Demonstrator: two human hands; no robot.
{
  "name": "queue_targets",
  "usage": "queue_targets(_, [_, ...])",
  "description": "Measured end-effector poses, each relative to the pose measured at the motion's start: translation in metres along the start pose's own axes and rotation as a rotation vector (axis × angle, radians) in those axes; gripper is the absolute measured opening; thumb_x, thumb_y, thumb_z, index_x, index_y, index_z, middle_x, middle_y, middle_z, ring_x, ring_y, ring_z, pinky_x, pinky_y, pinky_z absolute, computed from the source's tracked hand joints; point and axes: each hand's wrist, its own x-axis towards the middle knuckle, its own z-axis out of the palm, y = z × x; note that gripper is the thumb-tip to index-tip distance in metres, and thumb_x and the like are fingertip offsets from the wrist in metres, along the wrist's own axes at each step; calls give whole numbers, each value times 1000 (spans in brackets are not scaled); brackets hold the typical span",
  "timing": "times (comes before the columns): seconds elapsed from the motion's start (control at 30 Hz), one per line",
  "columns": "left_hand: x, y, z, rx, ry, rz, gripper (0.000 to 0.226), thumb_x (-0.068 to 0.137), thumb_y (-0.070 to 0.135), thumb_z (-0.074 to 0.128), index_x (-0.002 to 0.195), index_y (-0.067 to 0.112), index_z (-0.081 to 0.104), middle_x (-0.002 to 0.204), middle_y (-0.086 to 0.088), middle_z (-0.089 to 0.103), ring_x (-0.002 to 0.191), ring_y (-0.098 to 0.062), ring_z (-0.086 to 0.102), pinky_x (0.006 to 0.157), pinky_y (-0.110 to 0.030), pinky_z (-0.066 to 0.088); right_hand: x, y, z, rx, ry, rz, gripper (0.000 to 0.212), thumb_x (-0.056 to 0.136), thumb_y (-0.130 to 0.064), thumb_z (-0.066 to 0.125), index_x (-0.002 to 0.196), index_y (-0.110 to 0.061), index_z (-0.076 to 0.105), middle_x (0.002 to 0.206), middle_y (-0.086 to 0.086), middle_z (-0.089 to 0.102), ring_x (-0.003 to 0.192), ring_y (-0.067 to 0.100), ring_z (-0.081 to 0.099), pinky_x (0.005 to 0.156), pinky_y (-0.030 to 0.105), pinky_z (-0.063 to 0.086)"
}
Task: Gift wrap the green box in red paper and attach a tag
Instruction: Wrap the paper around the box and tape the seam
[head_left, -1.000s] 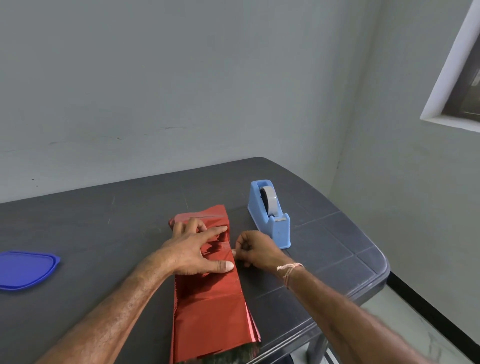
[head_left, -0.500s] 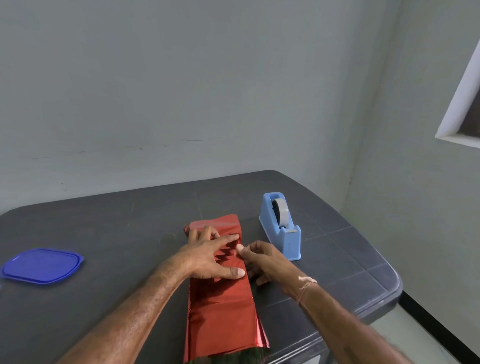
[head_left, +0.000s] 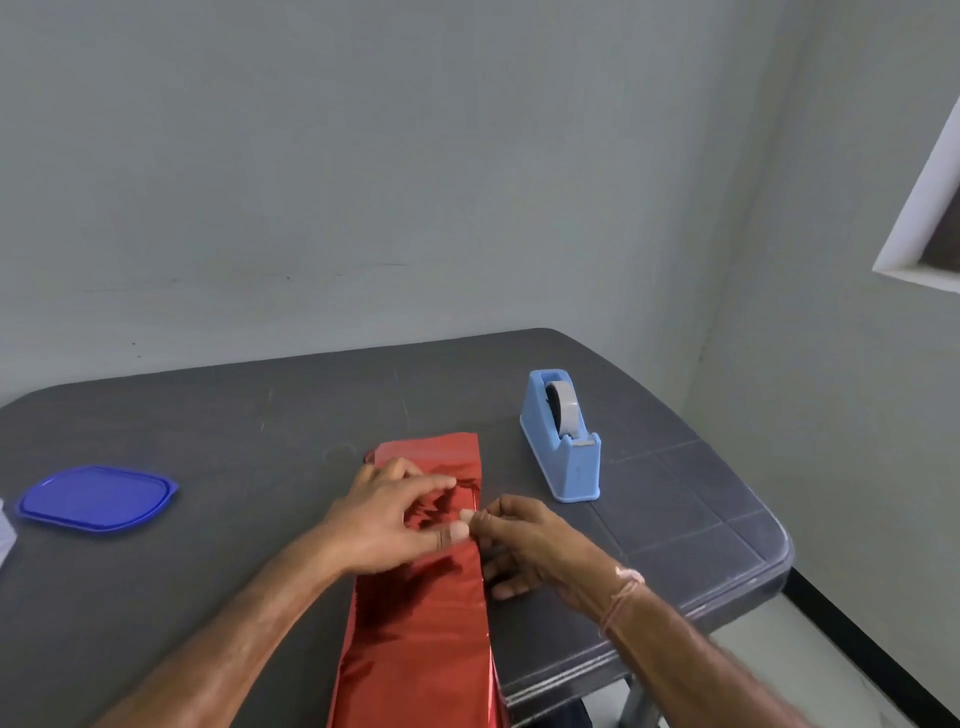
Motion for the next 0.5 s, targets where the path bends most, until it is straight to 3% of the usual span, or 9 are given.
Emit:
queue_targets(0.1, [14, 4, -5, 91, 28, -16, 76, 77, 86, 51, 146, 58, 38, 127, 15, 41, 131, -15, 35, 103, -49, 46, -5, -11, -3, -105, 14, 26, 60, 81, -53, 81, 112, -6, 62, 97, 10, 76, 79, 18, 70, 66, 34, 59])
queue_targets(0.17, [22, 2, -6, 87, -6, -12, 75, 79, 79, 60, 147, 60, 36, 127, 12, 42, 132, -18, 35, 104, -48, 45, -10, -16, -4, -182, 21, 25, 55, 84, -51, 80, 112, -7, 64, 100, 9, 77, 79, 15, 70, 64, 31, 58])
queue_targets(0.23, [27, -5, -6, 39, -58, -13, 88, 67, 90, 58, 147, 61, 34, 123, 12, 40, 130, -20, 37, 107, -46, 44, -14, -19, -4, -223, 73, -62, 40, 87, -42, 79, 106, -9, 68, 92, 4, 74, 76, 12, 70, 61, 29, 57])
queue_targets(0.33, [32, -11, -7, 13, -91, 2, 120, 38, 108, 42, 148, 61, 32, 117, 12, 38, 125, -18, 37, 108, -42, 44, -17, -31, -20, -287, 359, -309, 22, 89, -35, 78, 102, -19, 69, 93, -5, 71, 75, 9, 69, 60, 26, 54])
queue_targets(0.43, [38, -7, -13, 39, -135, -16, 103, 57, 96, 59, 150, 61, 27, 118, 8, 39, 122, -18, 39, 107, -40, 44, -8, -50, -57, -469, 756, -353, 24, 90, -38, 76, 108, -24, 69, 109, -6, 65, 93, 14, 67, 78, 32, 58])
queue_targets(0.5, [43, -5, -19, 76, -193, -28, 105, 58, 92, 62, 150, 63, 22, 123, 7, 40, 124, -21, 42, 108, -42, 44, 1, -56, -80, -513, 829, -244, 34, 91, -39, 72, 115, -15, 69, 117, 5, 65, 98, 19, 66, 89, 43, 59])
